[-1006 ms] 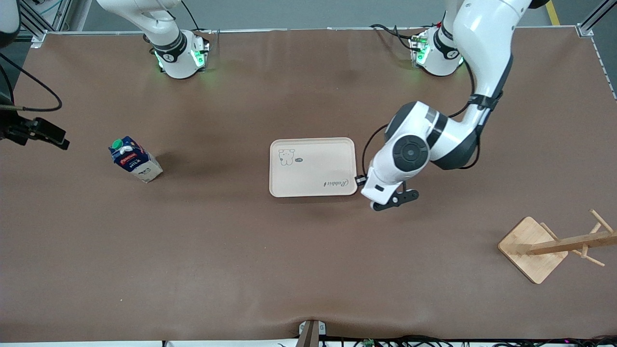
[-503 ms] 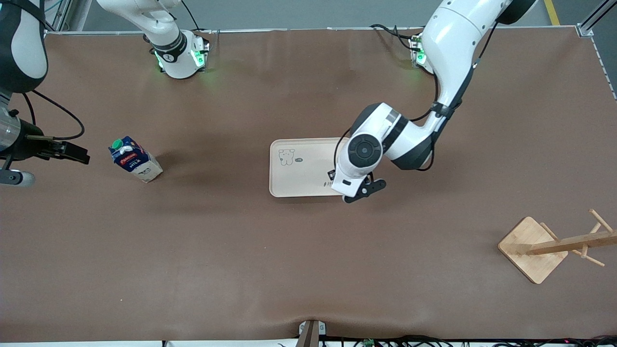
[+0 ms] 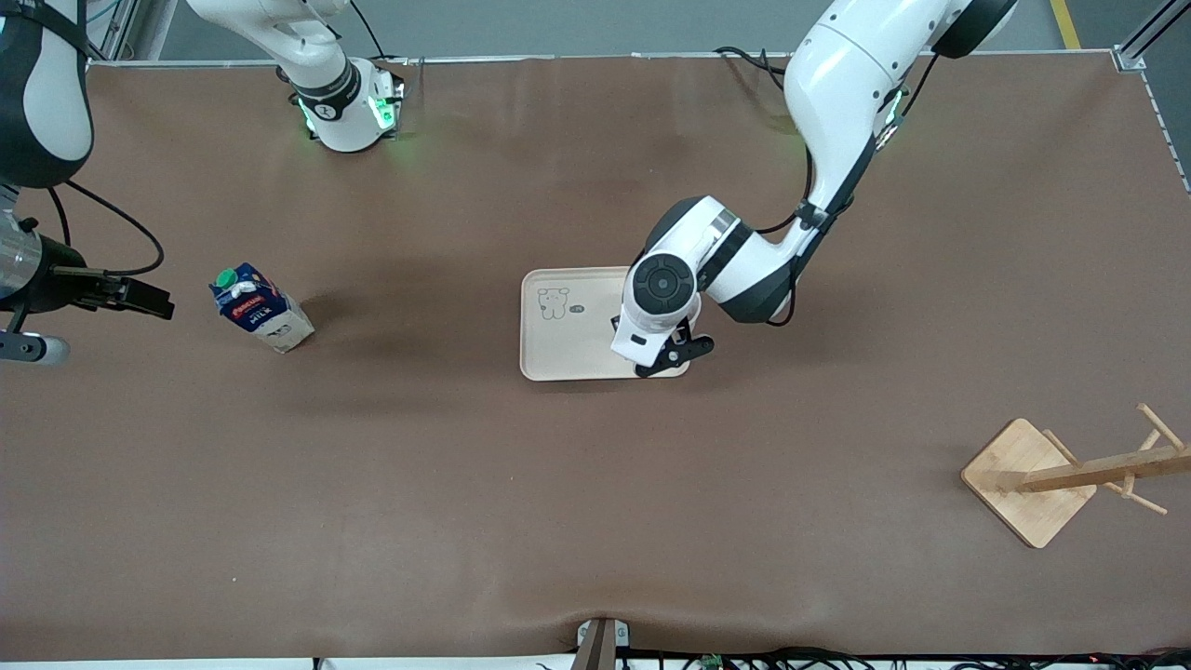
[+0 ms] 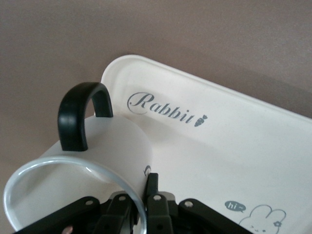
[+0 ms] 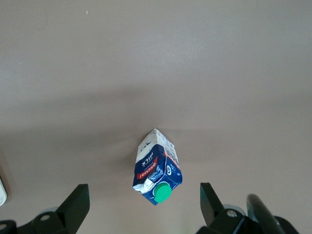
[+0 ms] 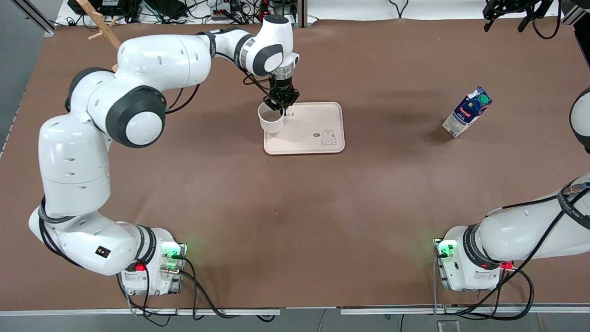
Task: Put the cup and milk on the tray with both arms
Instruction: 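Lower the mug onto the tray while the right gripper reaches the carton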
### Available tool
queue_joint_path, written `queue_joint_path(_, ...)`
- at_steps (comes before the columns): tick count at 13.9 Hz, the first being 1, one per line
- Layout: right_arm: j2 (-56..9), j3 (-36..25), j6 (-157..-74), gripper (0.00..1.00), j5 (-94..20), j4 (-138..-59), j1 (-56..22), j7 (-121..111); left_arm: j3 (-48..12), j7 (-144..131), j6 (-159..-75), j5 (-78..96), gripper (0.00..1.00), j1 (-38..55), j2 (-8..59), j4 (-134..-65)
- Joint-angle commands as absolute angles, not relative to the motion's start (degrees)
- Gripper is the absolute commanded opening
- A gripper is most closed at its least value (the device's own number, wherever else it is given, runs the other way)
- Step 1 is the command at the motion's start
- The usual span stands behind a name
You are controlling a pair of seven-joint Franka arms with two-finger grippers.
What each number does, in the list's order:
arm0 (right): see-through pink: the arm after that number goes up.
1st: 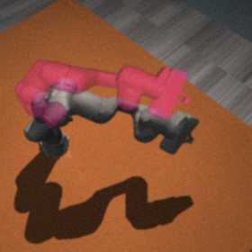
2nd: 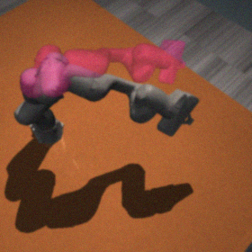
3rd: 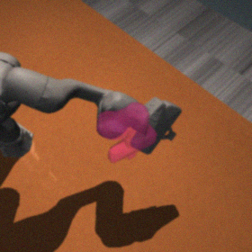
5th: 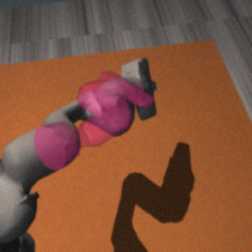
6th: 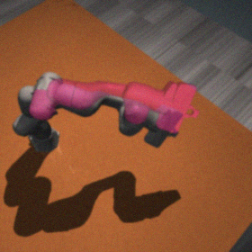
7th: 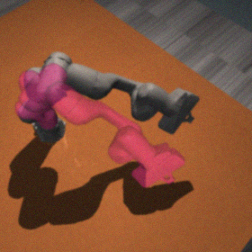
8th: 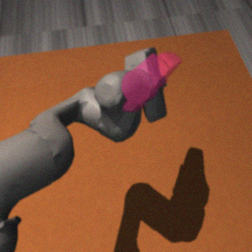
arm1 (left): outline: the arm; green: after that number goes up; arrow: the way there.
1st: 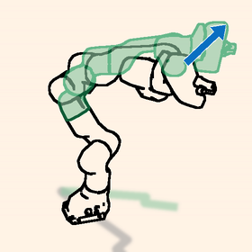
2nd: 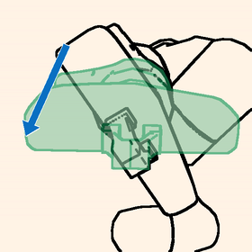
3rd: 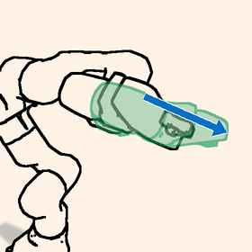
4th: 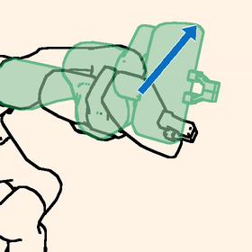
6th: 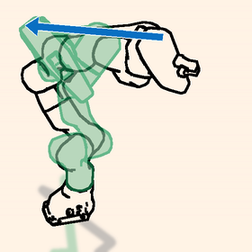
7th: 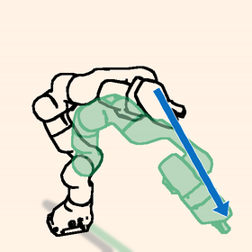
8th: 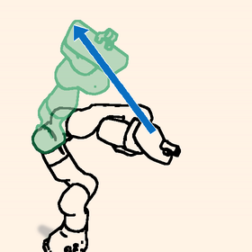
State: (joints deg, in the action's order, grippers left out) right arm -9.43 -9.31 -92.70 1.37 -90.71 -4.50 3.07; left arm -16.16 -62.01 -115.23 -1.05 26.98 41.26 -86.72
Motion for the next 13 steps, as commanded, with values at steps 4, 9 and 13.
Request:
queue_joint_path(4,-11.5,-8.8,-92.5,1.00,1.7,-91.7,-3.1,11.7,-15.9,-64.1,-116.9,-1.9,0.00,29.5,43.9,-85.1)
queue_joint_path(9,-11.1,-8.9,-93.8,1.00,-5.1,-98.2,0.6,16.1,-15.9,-65.9,-117.0,-2.1,0.00,29.8,43.9,-85.5)
queue_joint_path(13,-7.5,-8.8,-95.4,1.00,-5.0,-106.2,0.0,27.4,-15.8,-66.8,-116.9,-2.5,1.00,29.7,43.2,-85.3)
